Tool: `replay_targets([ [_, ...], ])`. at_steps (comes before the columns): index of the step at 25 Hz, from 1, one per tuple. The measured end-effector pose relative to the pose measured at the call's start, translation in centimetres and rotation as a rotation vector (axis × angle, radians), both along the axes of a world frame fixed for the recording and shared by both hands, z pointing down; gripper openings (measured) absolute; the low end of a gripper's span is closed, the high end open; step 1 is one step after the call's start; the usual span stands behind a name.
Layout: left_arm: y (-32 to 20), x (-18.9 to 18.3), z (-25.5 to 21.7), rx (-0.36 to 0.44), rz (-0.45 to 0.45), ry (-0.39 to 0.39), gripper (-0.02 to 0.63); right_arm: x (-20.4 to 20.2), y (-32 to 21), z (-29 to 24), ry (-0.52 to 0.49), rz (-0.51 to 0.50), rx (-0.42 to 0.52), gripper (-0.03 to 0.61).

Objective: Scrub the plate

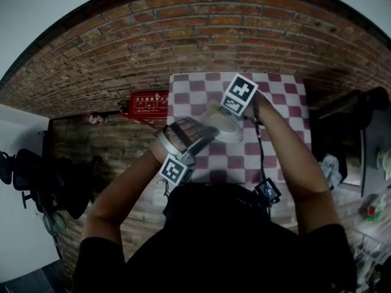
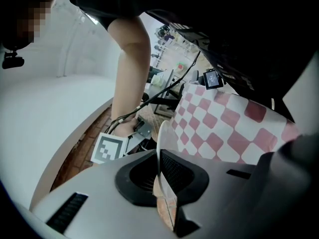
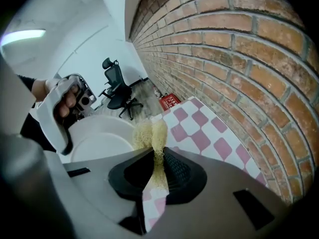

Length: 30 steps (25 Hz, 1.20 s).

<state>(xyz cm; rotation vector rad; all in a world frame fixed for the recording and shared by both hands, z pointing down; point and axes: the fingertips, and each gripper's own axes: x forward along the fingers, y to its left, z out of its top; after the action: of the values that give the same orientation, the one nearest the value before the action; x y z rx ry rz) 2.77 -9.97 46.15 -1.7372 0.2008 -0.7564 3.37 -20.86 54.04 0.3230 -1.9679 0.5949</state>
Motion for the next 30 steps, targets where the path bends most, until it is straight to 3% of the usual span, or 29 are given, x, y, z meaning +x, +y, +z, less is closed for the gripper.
replay_targets([
  [6, 1.0, 0.9, 0.1, 0.003, 0.045, -0.008, 0.021, -2.9, 1.4, -3.0, -0.061, -0.092, 0.002, 0.052],
  [13, -0.7, -0.3, 1.2, -0.018, -0.005, -0.026, 0.02, -4.4, 3.7, -6.7, -0.163, -0.141, -0.013, 0.052],
  [24, -4.9, -3.8, 1.2, 0.004, -0.124, -0.045, 0.017, 0.7, 4.8, -5.4, -0.15, -0.087, -0.091, 0.054],
  [30, -4.0, -2.4, -0.5, 0.008, -0.08, -0.012, 0.018, 3.8, 2.5, -1.8, -0.071, -0.005, -0.111, 0.054],
])
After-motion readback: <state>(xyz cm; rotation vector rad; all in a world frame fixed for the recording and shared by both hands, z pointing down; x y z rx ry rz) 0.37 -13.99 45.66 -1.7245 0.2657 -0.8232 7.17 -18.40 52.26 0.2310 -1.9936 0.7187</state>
